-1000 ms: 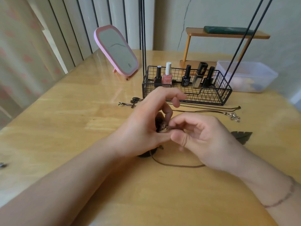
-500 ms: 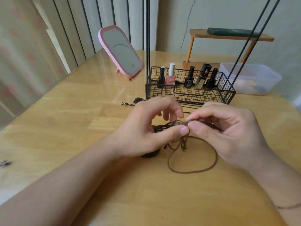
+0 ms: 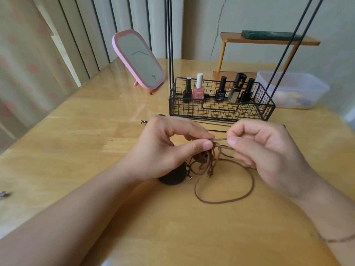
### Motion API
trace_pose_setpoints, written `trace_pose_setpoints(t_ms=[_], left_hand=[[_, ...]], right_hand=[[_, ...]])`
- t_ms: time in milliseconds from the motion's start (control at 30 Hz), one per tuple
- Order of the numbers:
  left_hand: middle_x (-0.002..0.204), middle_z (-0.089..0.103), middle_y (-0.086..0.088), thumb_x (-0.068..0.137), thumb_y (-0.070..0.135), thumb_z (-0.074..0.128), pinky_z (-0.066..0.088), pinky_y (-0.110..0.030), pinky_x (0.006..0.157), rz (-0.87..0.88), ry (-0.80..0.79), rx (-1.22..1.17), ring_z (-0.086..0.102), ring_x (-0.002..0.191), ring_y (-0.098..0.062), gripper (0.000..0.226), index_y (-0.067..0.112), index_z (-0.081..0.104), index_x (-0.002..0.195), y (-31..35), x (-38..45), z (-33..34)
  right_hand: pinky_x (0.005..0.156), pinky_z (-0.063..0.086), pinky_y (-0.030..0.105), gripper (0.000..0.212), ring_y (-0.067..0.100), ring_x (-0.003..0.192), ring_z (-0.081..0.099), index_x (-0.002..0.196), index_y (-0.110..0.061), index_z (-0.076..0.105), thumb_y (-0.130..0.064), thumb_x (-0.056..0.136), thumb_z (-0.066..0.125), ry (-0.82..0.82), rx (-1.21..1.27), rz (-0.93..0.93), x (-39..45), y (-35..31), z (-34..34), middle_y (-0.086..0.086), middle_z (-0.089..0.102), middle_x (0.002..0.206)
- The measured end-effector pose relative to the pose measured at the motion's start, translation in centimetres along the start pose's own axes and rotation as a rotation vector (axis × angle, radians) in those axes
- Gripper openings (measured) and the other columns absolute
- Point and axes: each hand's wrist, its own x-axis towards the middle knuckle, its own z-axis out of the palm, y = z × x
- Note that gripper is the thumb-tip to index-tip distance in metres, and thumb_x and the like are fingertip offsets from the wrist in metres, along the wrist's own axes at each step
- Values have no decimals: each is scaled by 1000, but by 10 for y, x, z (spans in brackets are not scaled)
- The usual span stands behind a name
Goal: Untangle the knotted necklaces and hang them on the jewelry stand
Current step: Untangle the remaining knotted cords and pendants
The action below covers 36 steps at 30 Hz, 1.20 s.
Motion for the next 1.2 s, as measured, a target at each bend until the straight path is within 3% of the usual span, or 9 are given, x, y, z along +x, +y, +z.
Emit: trace_pose_setpoints(t_ms=[167,367,533,633,800,867,967,1067,1200], left_hand=[[91,75,0,84,8,72,56,-21,74,-4,37,-2,73,82,-11,12,9,73,97,0,0,0],[97,69,-15,96,3,58,54,-34,75,-39,71,-233,68,84,-25,7,1,64,99,-10,1,-2],[94,58,-14,97,0,45,48,-31,82,-94,45,-348,58,87,-20,9,5,53,99,-17,4,-6],[89,62,-4,99,7,45,46,-32,81,-175,56,-530,58,83,-16,6,7,50,96,-18,4,-6],[86,65,-4,100,8,33,48,-30,79,-322,172,-845,60,83,-18,16,12,48,95,-17,6,-12],[78,62,-4,101,6,27,45,-36,81,-370,278,-914,59,82,-20,23,13,48,95,-18,7,-15],[67,50,0,102,6,24,50,-31,70,-466,473,-994,54,70,-18,27,14,47,94,-17,10,-20],[63,45,2,106,12,24,43,-28,61,-544,561,-923,49,58,-15,26,17,46,92,-17,11,-24],[62,49,-1,107,12,31,38,-27,52,-518,516,-693,46,52,-15,23,16,46,90,-13,11,-18]], right_hand=[[48,26,30,28,17,50,30,61,-20,53,-35,85,55,14,-45,51,1,0,1,-3,37,49],[51,28,33,34,16,50,31,55,-23,47,-28,88,50,71,-120,120,4,0,0,-4,38,47],[46,25,21,31,13,46,26,62,-20,55,-38,87,57,81,-186,120,3,-1,0,-4,35,46],[42,22,14,34,9,41,23,66,-12,59,-28,95,66,91,-186,130,1,-4,-1,-5,35,41],[39,20,13,28,6,37,21,68,-5,62,-20,90,67,103,-179,162,0,-11,-3,-8,35,37],[39,21,13,27,6,37,21,68,-3,62,-19,88,69,111,-185,164,0,-13,-3,-8,35,37],[39,21,15,27,7,38,22,65,-1,61,-16,86,71,111,-207,170,-1,-13,-4,-8,35,38],[41,24,18,28,9,39,25,57,-6,57,-8,81,73,96,-267,175,0,-12,-6,-5,38,39],[45,31,21,29,7,44,33,56,-14,52,-10,71,76,37,-480,186,2,-3,-12,-7,44,45]])
